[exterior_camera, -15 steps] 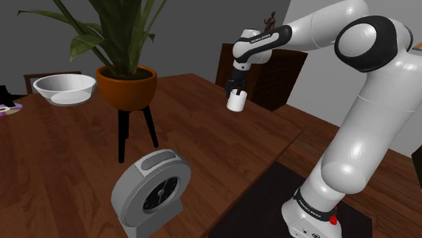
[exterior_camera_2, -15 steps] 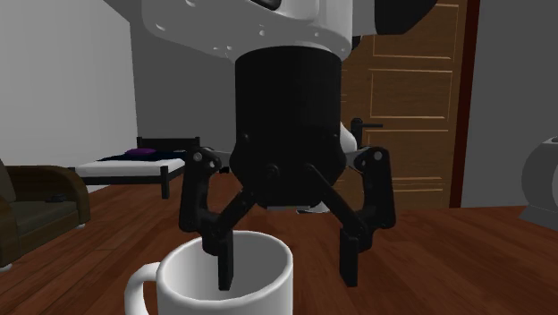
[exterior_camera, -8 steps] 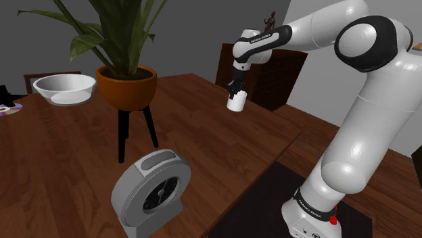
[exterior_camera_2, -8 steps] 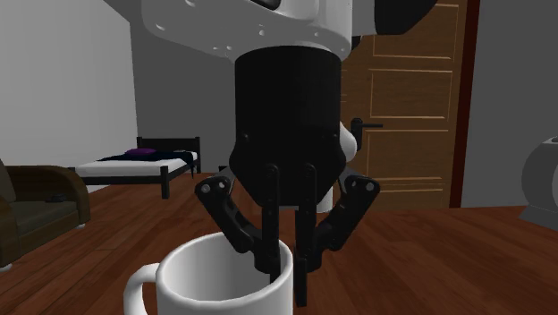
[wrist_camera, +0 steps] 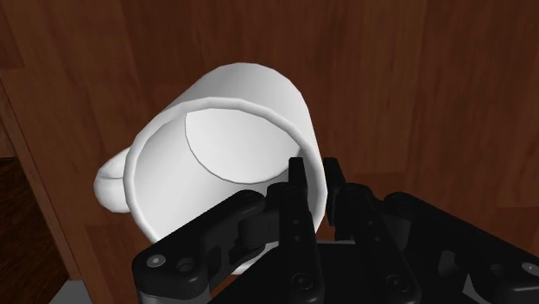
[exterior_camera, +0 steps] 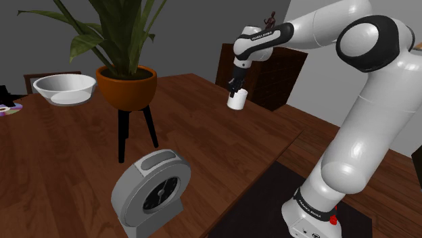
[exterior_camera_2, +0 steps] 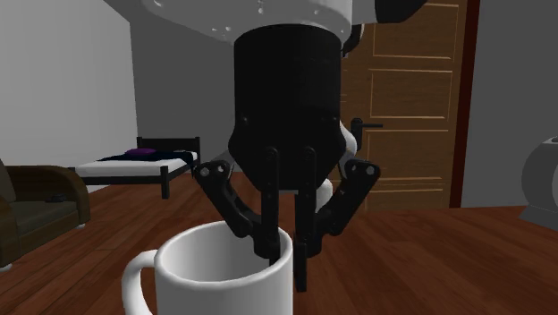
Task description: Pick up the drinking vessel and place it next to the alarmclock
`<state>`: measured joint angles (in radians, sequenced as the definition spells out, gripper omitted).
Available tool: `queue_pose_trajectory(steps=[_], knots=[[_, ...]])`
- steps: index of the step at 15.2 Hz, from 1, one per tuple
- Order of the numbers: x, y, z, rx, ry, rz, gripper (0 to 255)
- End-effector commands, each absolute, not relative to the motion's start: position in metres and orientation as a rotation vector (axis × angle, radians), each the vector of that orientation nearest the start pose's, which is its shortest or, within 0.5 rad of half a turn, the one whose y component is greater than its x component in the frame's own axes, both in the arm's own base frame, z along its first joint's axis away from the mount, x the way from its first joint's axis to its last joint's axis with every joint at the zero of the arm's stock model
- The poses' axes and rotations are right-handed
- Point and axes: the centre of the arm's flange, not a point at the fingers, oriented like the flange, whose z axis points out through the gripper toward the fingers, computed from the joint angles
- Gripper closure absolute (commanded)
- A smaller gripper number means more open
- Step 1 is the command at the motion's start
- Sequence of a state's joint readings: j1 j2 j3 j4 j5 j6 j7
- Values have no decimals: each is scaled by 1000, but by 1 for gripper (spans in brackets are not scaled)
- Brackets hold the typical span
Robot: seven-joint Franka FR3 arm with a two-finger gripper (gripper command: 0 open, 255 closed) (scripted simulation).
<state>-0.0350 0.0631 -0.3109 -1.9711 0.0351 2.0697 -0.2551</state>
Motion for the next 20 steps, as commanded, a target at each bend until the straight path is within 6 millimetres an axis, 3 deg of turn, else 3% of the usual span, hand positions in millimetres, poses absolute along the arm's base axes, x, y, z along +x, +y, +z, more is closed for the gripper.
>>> queue_pose_trajectory(steps=[1, 20], knots=[[542, -190, 452, -3137, 166, -64, 255], [542, -190, 553, -3137, 166, -64, 255]])
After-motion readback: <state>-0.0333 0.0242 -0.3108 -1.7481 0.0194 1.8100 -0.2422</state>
